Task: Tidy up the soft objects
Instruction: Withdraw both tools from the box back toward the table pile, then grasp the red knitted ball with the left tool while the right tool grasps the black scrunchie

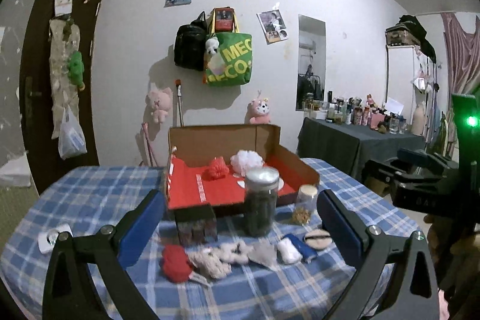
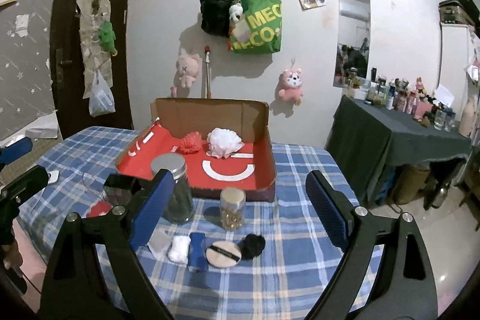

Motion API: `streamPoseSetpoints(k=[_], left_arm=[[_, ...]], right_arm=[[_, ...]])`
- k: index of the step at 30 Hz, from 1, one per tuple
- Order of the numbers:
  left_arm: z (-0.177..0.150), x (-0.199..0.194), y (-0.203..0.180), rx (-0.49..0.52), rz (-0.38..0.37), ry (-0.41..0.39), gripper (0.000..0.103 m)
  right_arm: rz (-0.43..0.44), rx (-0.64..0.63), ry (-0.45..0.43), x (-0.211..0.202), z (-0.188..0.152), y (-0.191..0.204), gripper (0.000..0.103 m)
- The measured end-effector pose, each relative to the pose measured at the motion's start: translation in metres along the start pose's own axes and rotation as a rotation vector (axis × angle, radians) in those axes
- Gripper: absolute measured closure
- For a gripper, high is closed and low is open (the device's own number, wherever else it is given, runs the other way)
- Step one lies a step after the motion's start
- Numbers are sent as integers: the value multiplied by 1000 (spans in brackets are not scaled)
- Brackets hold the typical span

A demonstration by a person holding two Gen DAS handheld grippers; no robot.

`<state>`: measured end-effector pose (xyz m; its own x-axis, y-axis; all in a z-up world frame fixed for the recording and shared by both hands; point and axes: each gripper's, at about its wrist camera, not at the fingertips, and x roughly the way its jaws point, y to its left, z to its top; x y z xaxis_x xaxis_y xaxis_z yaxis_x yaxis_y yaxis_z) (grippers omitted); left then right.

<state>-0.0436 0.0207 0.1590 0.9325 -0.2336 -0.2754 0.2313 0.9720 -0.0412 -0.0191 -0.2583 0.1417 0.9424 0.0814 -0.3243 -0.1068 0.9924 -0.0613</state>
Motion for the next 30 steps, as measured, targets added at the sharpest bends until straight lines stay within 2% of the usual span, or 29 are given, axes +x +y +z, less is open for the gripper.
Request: streamPoseSetpoints(k=[10, 16, 20, 30], left_arm=[[-67, 25, 0, -19, -21, 44, 0], [-89, 43, -2, 20, -1, 71, 0], [-103, 56, 4, 0, 14, 102, 0], [-116, 80, 17, -13, 82, 186, 0]], right_arm=[[-52, 46, -66, 8, -76, 5, 7], [-69, 92, -46, 28, -106, 1, 6], [-74, 124, -27, 40, -116, -3, 6], [-85, 94, 46, 66, -132, 0, 6]])
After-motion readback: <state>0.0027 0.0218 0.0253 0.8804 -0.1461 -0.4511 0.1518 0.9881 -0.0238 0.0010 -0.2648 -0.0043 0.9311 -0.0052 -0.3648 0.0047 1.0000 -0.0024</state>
